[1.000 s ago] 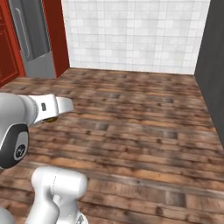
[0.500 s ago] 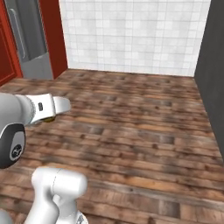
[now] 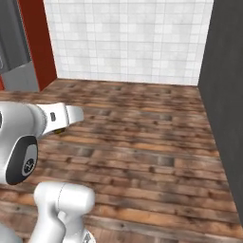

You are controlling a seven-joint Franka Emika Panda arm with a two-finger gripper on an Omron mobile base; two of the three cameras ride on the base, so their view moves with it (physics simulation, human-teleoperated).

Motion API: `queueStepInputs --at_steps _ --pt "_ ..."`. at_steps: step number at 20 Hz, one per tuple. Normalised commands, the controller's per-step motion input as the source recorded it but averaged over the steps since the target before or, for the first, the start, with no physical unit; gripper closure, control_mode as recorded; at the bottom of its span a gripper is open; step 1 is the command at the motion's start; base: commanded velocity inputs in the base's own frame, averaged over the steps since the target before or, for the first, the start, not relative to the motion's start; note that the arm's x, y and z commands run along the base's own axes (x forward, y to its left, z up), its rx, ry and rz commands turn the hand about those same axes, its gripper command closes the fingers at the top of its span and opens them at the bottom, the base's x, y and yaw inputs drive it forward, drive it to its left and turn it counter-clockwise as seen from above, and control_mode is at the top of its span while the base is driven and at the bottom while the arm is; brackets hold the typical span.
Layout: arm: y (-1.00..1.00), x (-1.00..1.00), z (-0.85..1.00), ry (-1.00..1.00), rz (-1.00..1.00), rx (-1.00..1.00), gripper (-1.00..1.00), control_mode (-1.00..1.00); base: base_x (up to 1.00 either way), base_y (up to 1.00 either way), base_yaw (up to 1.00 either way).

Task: Transport the steak and lemon to the fridge. Place the steak on the rack containing meat and place the lemon on the rack containing the vegetable, ensuring meats and vegetables are on different racks.

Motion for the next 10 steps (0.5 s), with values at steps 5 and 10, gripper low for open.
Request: queueStepInputs --at_steps 5,10 --pt "0.0 0.0 0.0 0.0 0.0 0.0 1.0 1.0 1.0 1.0 0.0" --pt "0.0 0.0 0.0 0.0 0.0 0.0 1.0 1.0 1.0 1.0 0.0"
